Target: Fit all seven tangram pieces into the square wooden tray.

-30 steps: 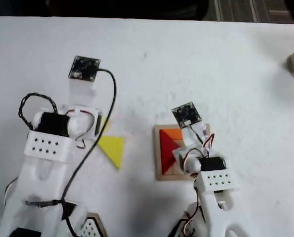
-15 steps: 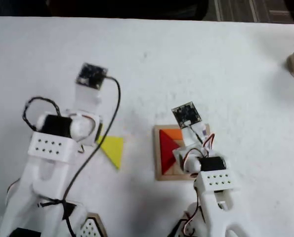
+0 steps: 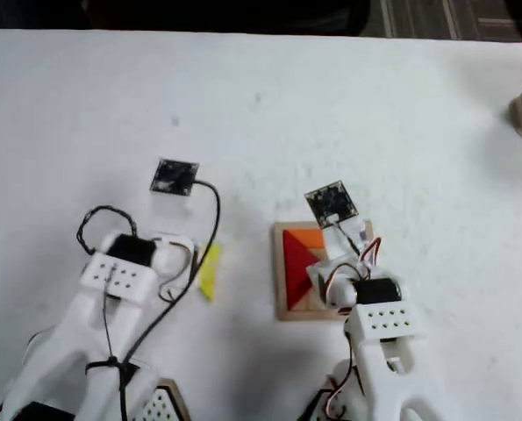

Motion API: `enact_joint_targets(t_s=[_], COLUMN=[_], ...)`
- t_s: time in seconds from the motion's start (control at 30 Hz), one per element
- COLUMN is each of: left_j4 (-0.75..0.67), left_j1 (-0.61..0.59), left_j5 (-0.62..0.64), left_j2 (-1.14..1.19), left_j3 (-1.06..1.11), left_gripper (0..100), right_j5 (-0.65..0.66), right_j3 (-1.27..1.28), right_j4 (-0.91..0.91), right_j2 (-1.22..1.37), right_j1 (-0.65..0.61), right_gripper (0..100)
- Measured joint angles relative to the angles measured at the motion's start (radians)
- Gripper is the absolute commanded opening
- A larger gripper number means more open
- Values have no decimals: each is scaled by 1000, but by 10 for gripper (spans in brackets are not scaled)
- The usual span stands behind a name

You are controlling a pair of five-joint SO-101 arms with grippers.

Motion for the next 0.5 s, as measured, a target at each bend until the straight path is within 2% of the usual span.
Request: enact_joint_targets(t_s=[0.07, 0.2, 0.23, 0.37, 0.43, 0.5], left_j4=[0, -40, -71, -184, -203, -204], left_j1=[0, -2, -6, -11, -11, -11], left_j5=[15, 64, 64, 5, -6, 8], left_j2=[0, 0, 0, 0, 0, 0], left_j3=[0, 3, 11, 61, 71, 72], left_gripper=[274, 19, 20, 179, 269, 310], right_j5=[0, 0, 0, 0, 0, 0], right_j3=[0, 0, 0, 0, 0, 0], right_j4=[0, 0, 0, 0, 0, 0], right_j2=[0, 0, 0, 0, 0, 0], right_j1=[0, 0, 0, 0, 0, -11], right_gripper=[18, 18, 18, 18, 18, 18])
